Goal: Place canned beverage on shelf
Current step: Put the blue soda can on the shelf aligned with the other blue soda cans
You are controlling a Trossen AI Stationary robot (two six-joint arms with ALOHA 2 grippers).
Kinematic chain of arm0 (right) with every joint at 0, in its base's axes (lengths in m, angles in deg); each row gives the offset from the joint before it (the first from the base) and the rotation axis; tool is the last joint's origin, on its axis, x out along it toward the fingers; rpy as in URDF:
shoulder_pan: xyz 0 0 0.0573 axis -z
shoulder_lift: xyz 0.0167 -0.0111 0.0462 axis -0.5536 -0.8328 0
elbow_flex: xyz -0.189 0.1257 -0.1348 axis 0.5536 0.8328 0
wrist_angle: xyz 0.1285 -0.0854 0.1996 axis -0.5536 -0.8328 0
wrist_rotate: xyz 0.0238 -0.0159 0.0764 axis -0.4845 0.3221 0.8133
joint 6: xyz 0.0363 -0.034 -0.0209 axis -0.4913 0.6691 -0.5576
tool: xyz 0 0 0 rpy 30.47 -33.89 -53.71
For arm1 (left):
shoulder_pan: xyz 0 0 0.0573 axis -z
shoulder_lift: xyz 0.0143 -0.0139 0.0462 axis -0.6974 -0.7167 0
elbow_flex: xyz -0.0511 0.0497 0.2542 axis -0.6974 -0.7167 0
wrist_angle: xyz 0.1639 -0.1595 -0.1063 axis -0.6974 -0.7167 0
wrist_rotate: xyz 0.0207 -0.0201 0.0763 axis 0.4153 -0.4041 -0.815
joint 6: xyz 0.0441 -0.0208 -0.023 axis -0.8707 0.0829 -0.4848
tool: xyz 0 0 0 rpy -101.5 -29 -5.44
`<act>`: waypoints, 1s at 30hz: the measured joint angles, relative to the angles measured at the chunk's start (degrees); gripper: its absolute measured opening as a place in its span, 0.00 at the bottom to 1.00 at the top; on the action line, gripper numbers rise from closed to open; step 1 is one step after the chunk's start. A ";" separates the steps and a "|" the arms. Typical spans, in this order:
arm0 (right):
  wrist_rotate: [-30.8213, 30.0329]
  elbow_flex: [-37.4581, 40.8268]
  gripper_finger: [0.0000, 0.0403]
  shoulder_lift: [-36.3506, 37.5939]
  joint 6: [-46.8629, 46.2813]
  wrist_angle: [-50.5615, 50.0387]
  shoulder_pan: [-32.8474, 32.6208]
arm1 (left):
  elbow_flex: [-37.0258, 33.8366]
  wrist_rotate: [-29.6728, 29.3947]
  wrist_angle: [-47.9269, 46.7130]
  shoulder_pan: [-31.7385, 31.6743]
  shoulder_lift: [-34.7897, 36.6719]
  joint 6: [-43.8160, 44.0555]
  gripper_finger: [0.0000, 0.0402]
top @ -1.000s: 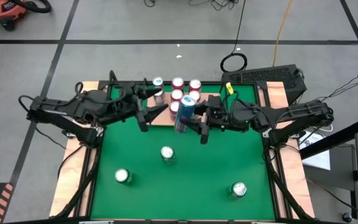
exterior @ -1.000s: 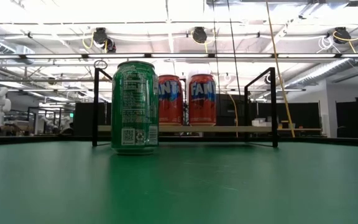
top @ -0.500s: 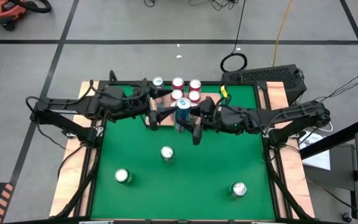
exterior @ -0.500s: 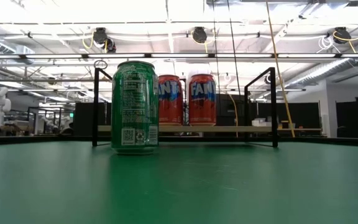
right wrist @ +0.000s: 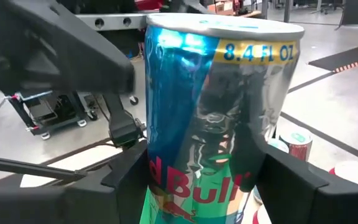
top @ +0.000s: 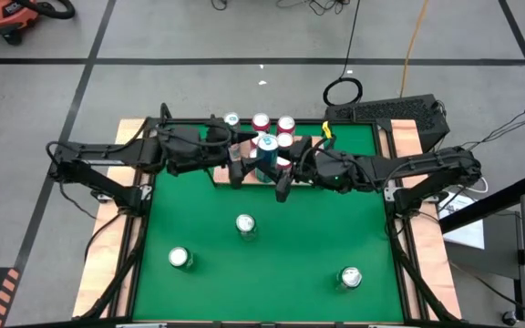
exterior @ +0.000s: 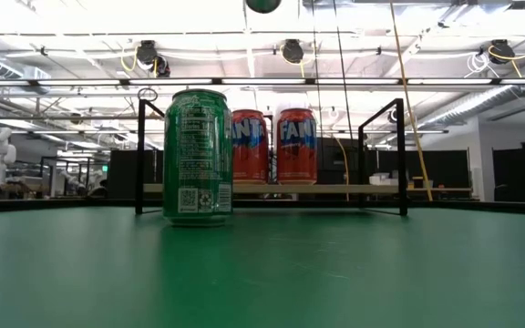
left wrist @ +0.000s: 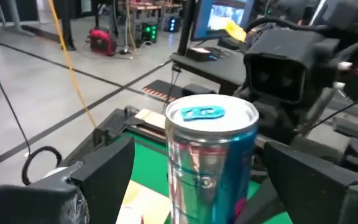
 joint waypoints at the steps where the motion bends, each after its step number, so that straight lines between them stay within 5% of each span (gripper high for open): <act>1: -0.04 0.00 0.59 -0.18 0.26 0.12 0.04 | 0.00 0.57 0.41 -0.41 -0.44 0.02 0.89; 13: 0.17 0.00 0.59 -1.63 0.68 0.12 0.11 | 0.00 3.06 2.40 -1.56 -3.34 2.97 0.88; 30: 0.26 -0.02 0.61 -1.54 0.86 -0.47 0.11 | -0.02 4.22 1.89 -1.38 -2.74 2.97 0.52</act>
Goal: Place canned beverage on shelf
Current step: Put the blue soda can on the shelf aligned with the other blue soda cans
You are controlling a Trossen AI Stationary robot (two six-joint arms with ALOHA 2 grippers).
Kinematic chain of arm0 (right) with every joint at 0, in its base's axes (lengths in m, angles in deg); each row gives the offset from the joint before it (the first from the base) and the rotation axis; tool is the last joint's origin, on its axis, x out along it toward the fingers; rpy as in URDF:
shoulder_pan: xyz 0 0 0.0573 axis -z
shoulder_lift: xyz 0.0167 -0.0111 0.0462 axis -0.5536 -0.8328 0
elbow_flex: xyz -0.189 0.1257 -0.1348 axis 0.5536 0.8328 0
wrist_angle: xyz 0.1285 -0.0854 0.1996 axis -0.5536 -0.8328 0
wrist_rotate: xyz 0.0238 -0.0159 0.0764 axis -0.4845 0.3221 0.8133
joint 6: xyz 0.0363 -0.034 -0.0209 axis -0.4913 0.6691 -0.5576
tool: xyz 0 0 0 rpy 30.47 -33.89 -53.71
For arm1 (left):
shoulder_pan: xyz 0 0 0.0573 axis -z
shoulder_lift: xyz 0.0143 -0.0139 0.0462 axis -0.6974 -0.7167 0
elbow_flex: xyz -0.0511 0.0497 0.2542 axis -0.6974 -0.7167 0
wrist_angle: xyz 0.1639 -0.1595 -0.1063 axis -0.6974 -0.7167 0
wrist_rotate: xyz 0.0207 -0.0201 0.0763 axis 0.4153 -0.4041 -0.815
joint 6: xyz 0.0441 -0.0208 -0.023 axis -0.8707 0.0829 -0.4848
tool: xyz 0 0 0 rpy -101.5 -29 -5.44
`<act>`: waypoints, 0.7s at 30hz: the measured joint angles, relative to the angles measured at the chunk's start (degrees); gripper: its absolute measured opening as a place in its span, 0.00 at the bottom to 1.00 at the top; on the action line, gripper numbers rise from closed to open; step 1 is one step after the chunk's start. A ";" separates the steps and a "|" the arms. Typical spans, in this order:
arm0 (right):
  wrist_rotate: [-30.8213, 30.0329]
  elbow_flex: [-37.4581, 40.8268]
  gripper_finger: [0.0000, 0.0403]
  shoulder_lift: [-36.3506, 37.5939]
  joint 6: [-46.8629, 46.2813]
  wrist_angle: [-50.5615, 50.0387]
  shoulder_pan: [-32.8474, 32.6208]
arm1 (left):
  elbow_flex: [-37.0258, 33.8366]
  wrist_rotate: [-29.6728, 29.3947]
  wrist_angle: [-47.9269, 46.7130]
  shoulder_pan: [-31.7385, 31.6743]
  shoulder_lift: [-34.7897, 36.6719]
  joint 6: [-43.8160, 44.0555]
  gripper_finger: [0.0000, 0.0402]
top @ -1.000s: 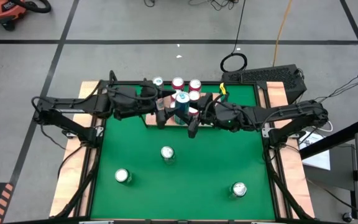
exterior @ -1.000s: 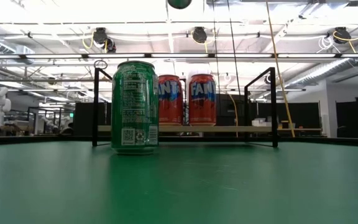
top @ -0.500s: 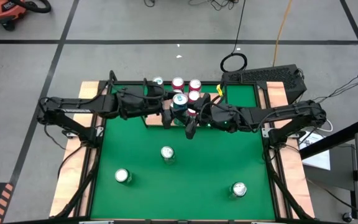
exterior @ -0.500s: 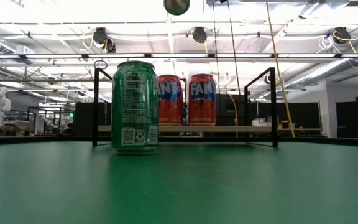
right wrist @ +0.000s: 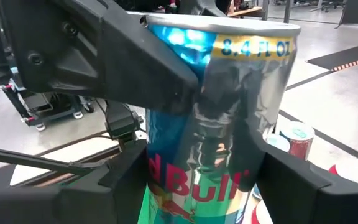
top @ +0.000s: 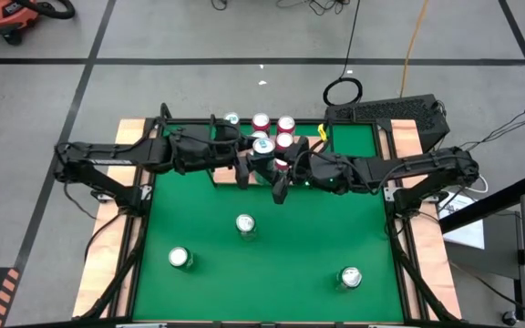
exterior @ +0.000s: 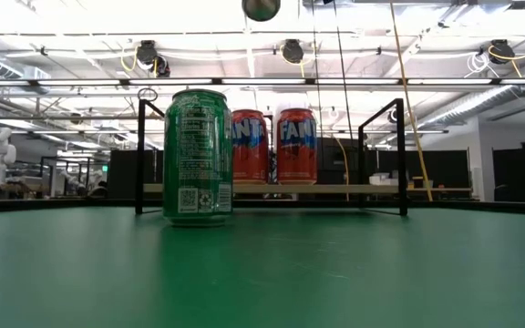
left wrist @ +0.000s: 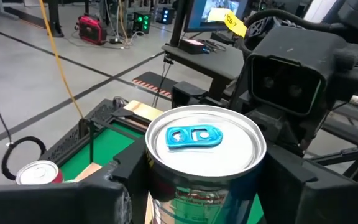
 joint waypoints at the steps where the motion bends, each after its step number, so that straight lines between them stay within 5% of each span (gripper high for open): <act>1: 0.18 0.00 0.62 0.01 -0.63 0.00 0.00 | -0.02 0.14 0.01 0.00 0.18 0.26 0.52; 11: 6.52 -0.11 0.80 0.13 -8.65 -2.24 0.00 | -0.09 4.20 2.94 0.59 2.69 0.84 0.53; 21: 9.54 -0.13 0.83 1.59 -11.51 -8.86 -0.11 | -0.09 7.14 2.97 1.09 3.49 2.93 0.53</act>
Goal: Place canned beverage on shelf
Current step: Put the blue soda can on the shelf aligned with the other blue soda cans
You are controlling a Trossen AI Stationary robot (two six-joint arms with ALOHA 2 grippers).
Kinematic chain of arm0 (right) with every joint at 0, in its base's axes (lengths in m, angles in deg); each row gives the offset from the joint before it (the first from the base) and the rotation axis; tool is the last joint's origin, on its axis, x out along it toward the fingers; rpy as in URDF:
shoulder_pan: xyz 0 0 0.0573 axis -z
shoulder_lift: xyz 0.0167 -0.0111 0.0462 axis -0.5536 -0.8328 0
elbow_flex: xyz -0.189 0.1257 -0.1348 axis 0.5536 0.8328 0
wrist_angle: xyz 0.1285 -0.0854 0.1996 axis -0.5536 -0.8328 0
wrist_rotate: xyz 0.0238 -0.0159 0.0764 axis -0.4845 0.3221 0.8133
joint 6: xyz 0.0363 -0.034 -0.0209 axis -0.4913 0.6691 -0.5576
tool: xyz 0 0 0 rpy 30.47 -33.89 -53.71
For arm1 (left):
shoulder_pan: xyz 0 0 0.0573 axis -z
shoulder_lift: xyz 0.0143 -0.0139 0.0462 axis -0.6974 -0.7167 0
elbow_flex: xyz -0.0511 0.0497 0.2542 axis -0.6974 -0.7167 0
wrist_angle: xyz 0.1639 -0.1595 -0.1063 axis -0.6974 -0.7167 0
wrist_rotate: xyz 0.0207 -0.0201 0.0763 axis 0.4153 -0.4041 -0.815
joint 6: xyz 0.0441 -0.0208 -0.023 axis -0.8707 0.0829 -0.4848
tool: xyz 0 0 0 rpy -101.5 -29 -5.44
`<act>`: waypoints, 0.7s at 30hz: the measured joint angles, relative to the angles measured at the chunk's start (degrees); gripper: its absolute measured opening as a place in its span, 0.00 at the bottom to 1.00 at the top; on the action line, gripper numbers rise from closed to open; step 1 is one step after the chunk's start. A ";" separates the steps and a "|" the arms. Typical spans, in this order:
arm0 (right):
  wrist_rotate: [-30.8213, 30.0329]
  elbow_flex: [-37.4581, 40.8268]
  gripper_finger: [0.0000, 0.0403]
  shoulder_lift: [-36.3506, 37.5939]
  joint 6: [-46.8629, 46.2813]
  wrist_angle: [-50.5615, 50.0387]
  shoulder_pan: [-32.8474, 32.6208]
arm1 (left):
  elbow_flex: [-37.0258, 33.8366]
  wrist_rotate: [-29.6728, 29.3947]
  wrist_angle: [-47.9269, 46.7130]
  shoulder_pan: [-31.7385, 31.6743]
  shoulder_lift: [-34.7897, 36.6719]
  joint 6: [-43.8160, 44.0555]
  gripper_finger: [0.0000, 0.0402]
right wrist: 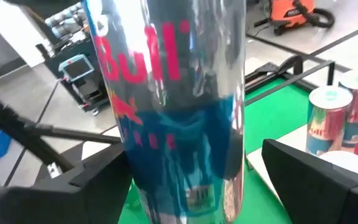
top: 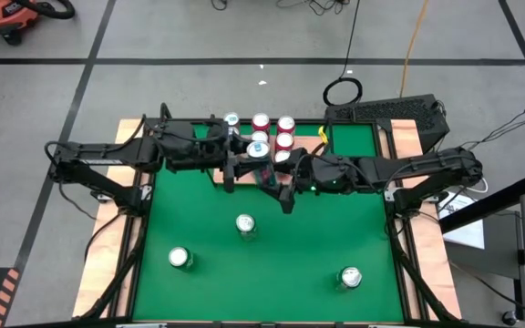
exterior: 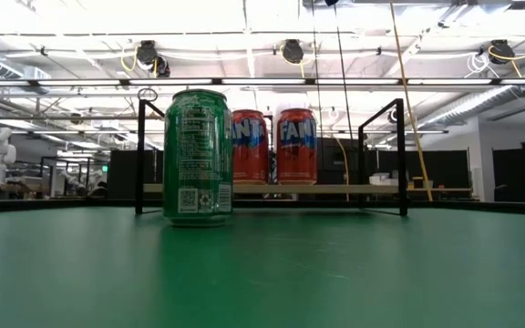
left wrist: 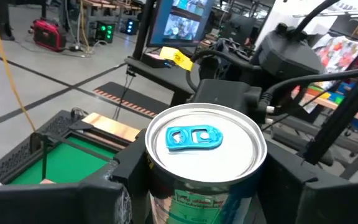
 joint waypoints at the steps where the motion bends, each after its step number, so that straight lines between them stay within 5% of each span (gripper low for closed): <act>1: 0.83 0.00 0.83 0.22 -0.02 -0.66 0.00 | -0.02 0.22 -0.12 0.04 0.36 -0.02 0.53; 11: 11.15 0.38 0.83 1.70 -1.45 -5.53 -2.44 | 0.28 1.50 2.43 1.74 3.24 0.59 0.52; 21: 9.83 0.24 0.84 1.77 -2.20 0.96 -4.91 | 0.24 0.81 4.89 3.70 4.58 0.13 0.52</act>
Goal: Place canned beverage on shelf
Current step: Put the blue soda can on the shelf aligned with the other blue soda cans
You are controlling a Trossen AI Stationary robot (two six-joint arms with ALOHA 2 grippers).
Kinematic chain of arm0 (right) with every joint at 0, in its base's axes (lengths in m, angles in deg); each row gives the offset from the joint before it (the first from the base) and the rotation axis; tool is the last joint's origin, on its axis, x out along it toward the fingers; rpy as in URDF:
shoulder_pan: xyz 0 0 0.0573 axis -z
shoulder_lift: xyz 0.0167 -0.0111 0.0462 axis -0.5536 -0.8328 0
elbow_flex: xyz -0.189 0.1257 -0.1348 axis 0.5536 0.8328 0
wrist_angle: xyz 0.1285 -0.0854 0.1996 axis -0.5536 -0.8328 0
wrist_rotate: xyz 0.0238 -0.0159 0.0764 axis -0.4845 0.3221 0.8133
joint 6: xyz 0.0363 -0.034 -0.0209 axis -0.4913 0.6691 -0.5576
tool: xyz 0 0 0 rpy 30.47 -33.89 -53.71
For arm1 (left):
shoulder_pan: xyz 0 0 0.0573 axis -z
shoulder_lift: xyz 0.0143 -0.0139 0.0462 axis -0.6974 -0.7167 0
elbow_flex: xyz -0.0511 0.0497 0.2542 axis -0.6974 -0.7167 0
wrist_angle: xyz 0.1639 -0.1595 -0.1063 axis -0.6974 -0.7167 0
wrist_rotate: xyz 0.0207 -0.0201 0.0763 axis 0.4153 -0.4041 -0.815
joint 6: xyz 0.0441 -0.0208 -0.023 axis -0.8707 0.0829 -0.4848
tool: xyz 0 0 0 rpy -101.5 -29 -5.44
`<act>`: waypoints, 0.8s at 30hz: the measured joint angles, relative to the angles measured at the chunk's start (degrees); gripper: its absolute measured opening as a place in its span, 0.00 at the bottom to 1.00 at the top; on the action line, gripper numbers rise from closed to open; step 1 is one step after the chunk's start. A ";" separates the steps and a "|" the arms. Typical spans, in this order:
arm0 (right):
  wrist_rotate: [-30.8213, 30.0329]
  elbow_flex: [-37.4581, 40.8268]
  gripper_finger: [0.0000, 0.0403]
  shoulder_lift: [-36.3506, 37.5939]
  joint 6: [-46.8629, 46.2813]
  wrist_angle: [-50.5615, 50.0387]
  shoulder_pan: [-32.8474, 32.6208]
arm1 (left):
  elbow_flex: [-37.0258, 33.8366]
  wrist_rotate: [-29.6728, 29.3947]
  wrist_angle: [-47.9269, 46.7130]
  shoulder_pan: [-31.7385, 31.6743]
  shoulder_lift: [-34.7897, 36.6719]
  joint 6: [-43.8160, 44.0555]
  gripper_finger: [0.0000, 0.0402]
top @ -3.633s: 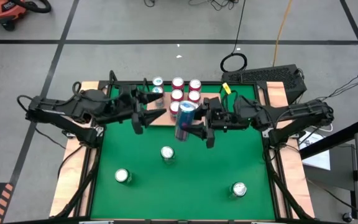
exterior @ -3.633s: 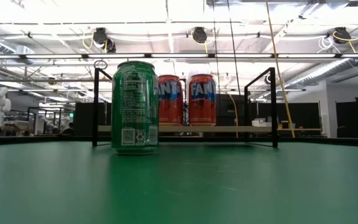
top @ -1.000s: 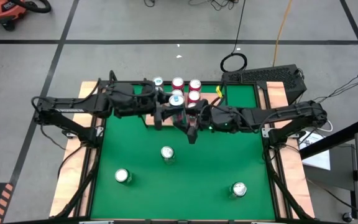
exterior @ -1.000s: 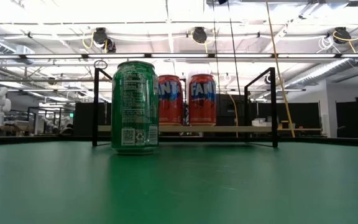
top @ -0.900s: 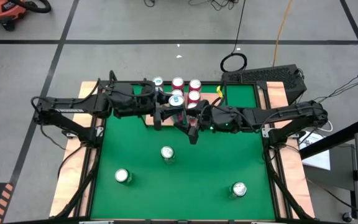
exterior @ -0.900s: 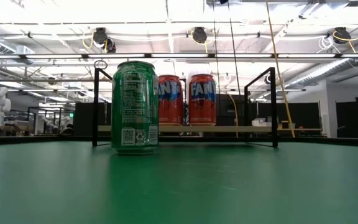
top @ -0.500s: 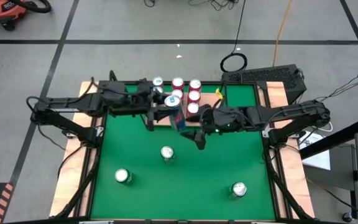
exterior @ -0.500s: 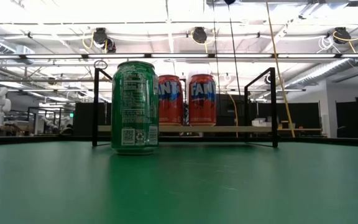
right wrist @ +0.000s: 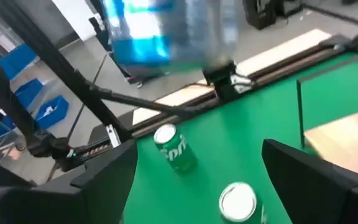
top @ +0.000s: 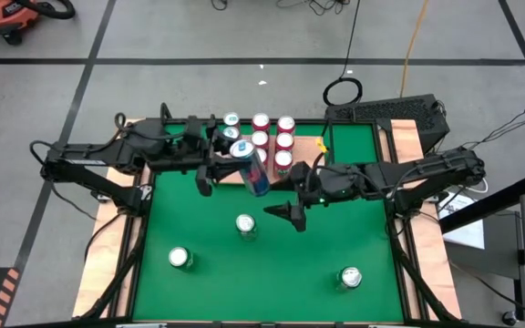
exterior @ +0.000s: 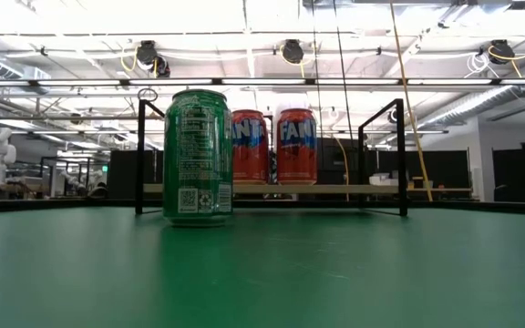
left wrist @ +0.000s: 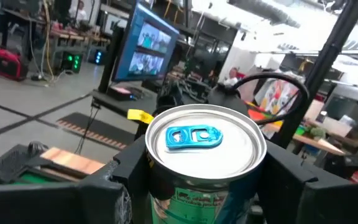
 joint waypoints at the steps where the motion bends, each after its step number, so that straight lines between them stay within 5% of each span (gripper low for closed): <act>1: -0.20 0.00 0.84 0.00 0.80 0.52 -0.09 | -0.02 -0.24 0.21 0.00 -0.06 -0.07 0.52; 24: -0.10 -7.90 0.86 0.42 7.81 -2.59 -0.29 | -0.11 -4.07 6.05 2.71 -0.14 0.00 0.52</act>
